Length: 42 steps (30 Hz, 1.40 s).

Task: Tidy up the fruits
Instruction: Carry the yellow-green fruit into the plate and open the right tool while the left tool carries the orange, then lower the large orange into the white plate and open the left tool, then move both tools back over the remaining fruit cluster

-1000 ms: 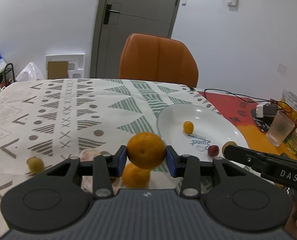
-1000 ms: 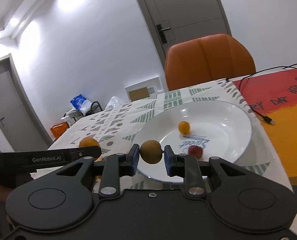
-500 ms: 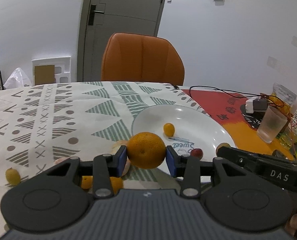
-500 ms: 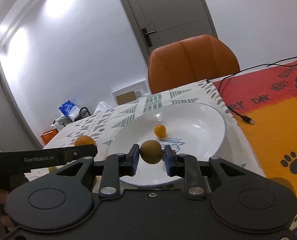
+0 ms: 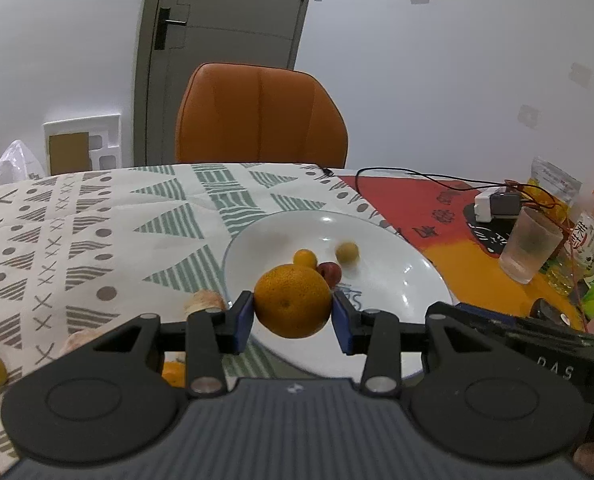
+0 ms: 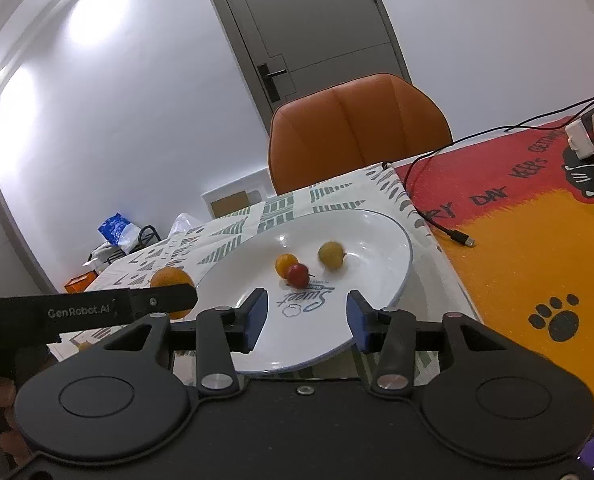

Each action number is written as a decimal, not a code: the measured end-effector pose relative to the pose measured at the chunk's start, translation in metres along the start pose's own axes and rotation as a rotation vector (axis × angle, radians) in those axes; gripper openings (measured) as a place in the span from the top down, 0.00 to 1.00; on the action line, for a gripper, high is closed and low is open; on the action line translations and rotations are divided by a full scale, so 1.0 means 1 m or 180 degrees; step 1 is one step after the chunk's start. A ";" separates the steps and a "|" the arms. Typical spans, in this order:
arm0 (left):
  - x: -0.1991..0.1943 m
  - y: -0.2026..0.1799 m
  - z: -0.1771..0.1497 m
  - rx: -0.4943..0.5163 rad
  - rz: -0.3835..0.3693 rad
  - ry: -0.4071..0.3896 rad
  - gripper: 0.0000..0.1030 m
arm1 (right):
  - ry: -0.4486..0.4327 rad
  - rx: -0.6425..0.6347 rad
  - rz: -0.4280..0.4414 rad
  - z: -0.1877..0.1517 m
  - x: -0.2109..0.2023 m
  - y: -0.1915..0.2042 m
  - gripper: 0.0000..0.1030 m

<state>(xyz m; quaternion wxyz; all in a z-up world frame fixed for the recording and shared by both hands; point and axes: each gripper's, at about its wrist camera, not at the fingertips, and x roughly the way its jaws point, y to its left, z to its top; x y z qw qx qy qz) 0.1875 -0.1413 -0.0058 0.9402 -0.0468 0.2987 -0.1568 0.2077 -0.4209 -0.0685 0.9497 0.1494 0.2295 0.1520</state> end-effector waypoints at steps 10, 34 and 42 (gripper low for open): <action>-0.004 0.000 0.012 0.0001 0.0089 -0.0122 0.56 | 0.0005 -0.0008 0.0020 0.000 0.002 0.002 0.53; -0.048 0.062 -0.004 -0.0258 0.0664 -0.0167 0.29 | 0.0083 -0.0115 0.0316 -0.003 0.014 0.031 0.42; -0.055 0.081 -0.015 -0.0421 0.0820 -0.0151 0.28 | 0.0183 -0.0244 0.0496 -0.004 0.019 0.050 0.42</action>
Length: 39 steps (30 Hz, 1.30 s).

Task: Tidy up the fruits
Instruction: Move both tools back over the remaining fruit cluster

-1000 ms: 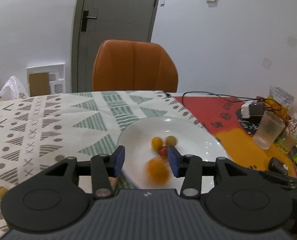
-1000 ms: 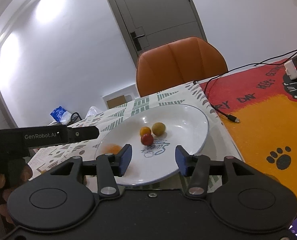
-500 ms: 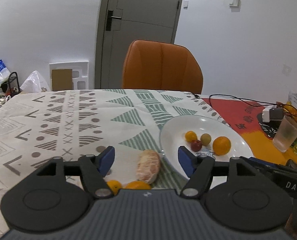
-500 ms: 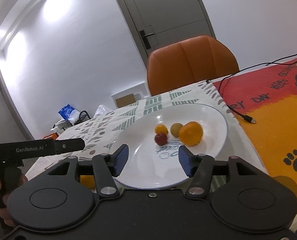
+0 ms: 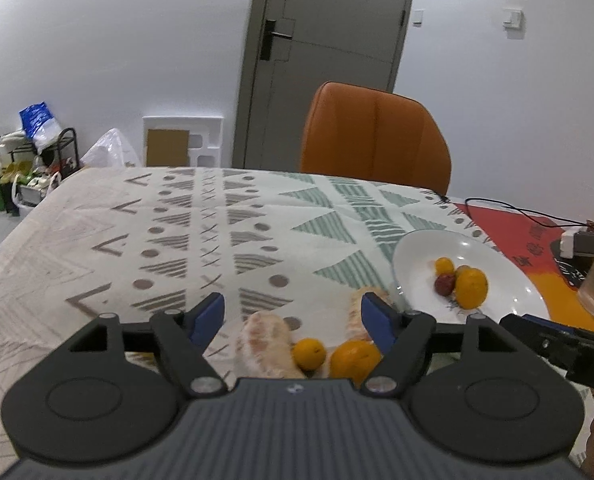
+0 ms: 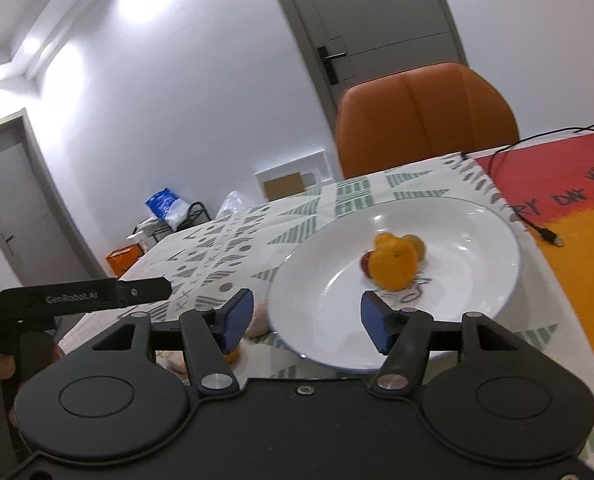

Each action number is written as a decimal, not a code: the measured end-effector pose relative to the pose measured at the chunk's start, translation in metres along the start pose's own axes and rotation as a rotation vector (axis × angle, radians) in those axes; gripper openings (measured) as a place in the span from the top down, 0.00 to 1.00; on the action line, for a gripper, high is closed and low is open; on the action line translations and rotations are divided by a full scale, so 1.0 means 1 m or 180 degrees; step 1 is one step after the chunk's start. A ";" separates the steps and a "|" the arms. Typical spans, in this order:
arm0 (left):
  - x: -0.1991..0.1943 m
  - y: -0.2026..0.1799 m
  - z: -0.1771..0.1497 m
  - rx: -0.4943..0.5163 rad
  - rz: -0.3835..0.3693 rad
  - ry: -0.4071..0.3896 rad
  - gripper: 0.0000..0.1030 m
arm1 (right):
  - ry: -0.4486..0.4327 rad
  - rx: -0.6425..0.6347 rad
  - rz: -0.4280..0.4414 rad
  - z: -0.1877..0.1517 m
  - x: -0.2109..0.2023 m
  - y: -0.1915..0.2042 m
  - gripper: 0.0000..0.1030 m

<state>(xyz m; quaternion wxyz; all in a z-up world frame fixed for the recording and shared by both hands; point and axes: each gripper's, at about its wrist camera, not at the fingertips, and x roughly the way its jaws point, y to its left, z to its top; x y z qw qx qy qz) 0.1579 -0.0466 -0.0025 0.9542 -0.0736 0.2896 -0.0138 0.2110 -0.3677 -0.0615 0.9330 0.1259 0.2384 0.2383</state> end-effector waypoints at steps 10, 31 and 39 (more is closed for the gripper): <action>0.004 0.028 -0.011 -0.0197 0.0146 0.0119 0.28 | 0.0106 -0.0147 0.0123 -0.002 0.009 0.019 0.42; -0.009 0.040 -0.041 -0.0226 -0.0029 0.0149 0.29 | 0.0323 -0.0368 0.0250 -0.009 0.031 0.044 0.47; -0.010 0.043 -0.051 -0.0280 -0.0102 0.0201 0.31 | 0.0426 -0.0489 0.0292 -0.014 0.043 0.058 0.48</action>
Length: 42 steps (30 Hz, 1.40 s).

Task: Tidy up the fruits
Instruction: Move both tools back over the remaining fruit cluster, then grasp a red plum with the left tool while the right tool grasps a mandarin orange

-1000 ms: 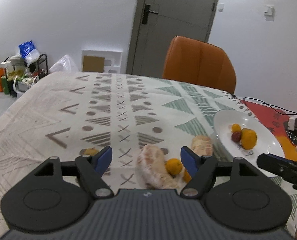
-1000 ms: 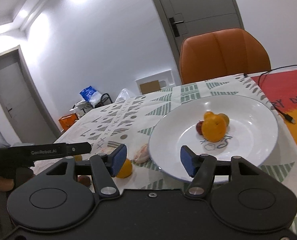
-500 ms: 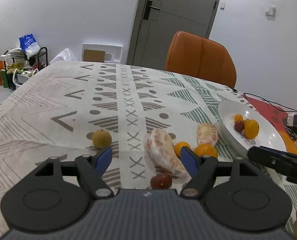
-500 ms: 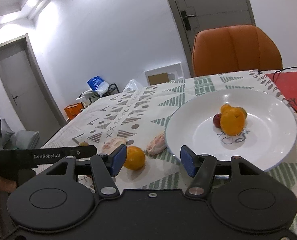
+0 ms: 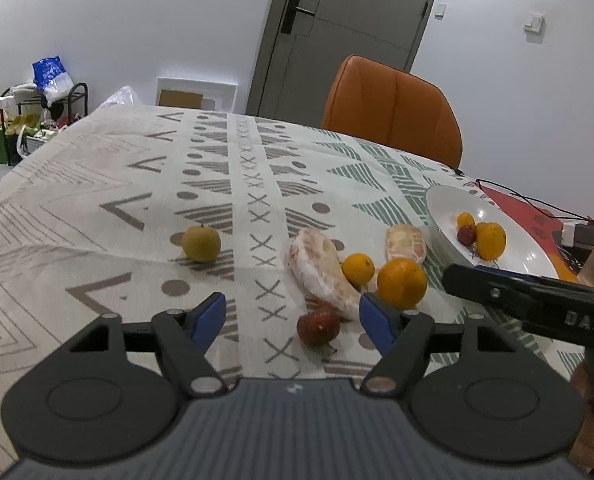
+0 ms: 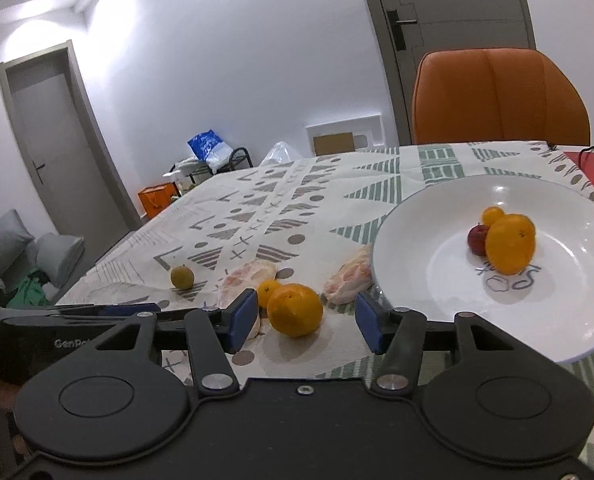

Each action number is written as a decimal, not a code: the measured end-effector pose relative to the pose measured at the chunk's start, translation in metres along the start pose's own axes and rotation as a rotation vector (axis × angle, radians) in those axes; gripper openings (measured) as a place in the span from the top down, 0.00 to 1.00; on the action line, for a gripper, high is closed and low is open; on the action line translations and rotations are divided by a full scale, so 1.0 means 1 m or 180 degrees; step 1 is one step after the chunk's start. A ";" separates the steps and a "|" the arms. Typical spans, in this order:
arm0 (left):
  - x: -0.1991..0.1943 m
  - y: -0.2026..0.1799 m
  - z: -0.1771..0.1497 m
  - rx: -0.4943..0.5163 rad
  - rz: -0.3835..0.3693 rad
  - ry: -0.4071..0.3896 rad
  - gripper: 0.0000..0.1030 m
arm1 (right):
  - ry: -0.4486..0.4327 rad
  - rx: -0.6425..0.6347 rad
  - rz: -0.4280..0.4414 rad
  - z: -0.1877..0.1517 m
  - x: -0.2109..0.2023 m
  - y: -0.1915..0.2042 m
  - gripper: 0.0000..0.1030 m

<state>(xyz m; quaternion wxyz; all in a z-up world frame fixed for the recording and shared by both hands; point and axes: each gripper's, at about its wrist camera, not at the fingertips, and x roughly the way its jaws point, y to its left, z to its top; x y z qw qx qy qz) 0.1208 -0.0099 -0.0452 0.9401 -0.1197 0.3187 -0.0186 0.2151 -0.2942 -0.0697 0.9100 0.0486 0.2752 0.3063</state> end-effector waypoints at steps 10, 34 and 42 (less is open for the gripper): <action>0.005 0.004 -0.006 -0.0044 -0.0093 0.0051 0.61 | 0.0071 -0.0194 -0.0003 0.002 0.014 0.015 0.48; 0.001 0.019 0.011 -0.0091 -0.0013 -0.0019 0.79 | 0.0247 -0.0476 -0.0207 -0.007 0.044 0.030 0.64; -0.001 0.013 0.016 -0.0068 0.0032 -0.0030 0.79 | 0.0101 -0.0341 -0.0115 -0.002 0.022 0.023 0.65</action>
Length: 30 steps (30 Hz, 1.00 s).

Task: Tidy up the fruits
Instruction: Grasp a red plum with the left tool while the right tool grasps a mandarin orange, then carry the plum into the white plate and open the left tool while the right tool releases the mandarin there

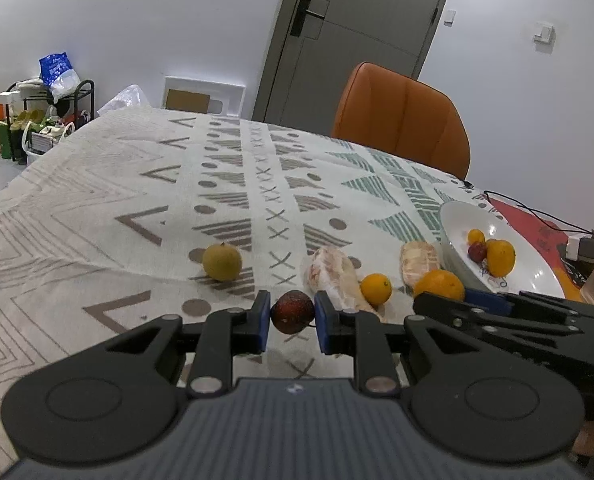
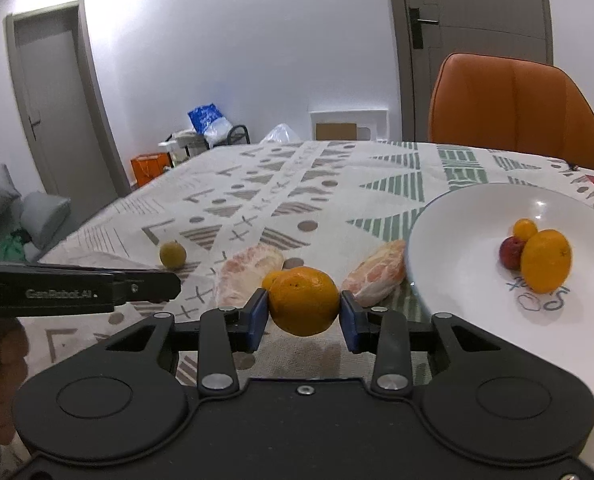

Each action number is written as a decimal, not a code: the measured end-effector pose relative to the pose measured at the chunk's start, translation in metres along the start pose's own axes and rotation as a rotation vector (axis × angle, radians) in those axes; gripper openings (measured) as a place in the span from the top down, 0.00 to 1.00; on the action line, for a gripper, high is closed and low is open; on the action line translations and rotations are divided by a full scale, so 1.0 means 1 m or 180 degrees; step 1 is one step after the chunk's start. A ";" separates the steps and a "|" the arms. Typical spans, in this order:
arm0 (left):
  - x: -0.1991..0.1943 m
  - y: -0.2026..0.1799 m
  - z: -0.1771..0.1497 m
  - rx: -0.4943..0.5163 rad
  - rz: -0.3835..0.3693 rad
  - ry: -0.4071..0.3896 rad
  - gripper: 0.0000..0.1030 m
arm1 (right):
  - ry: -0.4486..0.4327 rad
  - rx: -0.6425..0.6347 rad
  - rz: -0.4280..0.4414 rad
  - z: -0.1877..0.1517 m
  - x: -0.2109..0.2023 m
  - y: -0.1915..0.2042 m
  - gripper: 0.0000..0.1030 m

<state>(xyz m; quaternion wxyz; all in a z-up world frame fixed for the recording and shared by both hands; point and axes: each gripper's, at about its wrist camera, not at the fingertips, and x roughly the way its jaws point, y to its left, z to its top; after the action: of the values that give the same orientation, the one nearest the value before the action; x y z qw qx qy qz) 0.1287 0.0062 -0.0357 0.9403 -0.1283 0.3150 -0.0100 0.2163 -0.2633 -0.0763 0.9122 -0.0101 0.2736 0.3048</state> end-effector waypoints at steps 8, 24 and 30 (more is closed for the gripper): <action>-0.003 -0.016 0.006 0.0138 -0.0025 -0.0037 0.79 | -0.0194 0.0128 0.0023 0.007 -0.023 -0.011 0.65; 0.005 -0.067 0.014 0.0426 -0.0300 -0.0075 0.79 | -0.0436 0.0367 -0.0270 0.003 -0.056 -0.048 0.65; 0.010 -0.087 0.013 0.0534 -0.0388 -0.0041 0.79 | -0.0475 0.0439 -0.0390 -0.003 -0.065 -0.062 0.65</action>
<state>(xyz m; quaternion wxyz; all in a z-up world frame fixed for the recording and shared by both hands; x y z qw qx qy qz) 0.1500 -0.0758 -0.0105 0.9474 -0.0681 0.2986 -0.0926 0.2068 -0.3500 -0.0555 0.9455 0.0587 0.2242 0.2288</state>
